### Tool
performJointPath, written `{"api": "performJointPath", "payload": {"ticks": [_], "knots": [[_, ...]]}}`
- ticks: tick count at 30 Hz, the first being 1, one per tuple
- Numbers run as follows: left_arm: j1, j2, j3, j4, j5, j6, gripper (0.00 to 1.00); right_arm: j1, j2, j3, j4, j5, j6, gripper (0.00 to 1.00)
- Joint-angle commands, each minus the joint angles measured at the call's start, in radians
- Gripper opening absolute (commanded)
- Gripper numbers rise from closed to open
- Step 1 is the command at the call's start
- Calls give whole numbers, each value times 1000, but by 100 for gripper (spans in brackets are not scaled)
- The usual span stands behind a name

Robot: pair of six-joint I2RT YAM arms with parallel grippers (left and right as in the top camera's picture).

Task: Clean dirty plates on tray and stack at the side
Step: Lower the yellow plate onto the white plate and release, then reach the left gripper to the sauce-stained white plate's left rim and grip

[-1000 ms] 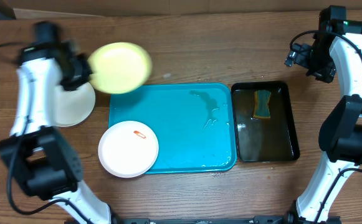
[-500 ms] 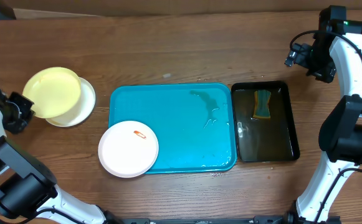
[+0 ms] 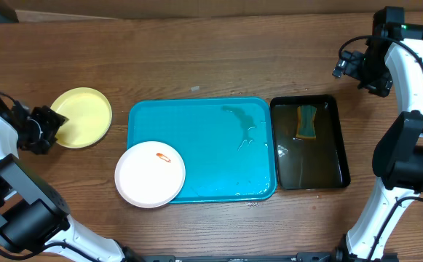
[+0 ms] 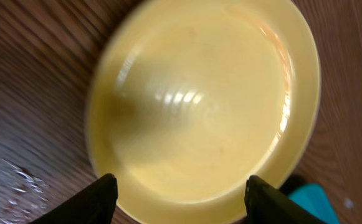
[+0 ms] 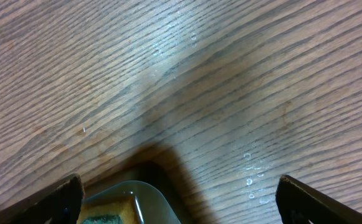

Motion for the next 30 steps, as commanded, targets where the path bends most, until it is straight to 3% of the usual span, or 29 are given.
{"api": "performJointPath", "payload": {"ticks": [1, 5, 9, 13, 19, 24, 30], "knots": [[-31, -51, -3, -50, 178, 61, 63, 3, -11, 12, 3, -1, 8, 100], [-82, -129, -4, -142, 134, 79, 55, 3, -11, 12, 3, -1, 7, 100], [-176, -259, -4, -233, 29, 46, 54, 3, -11, 12, 3, -1, 8, 100], [-344, -366, -9, -369, -186, -13, 54, 3, -11, 12, 3, -1, 8, 100], [-501, -370, -67, -495, -455, -172, 41, 3, -11, 12, 3, -1, 8, 100], [-495, -371, -157, -483, -462, -183, 31, 3, -11, 12, 3, -1, 8, 100], [-480, -371, -257, -456, -453, -183, 31, 3, -11, 12, 3, -1, 8, 100]]}}
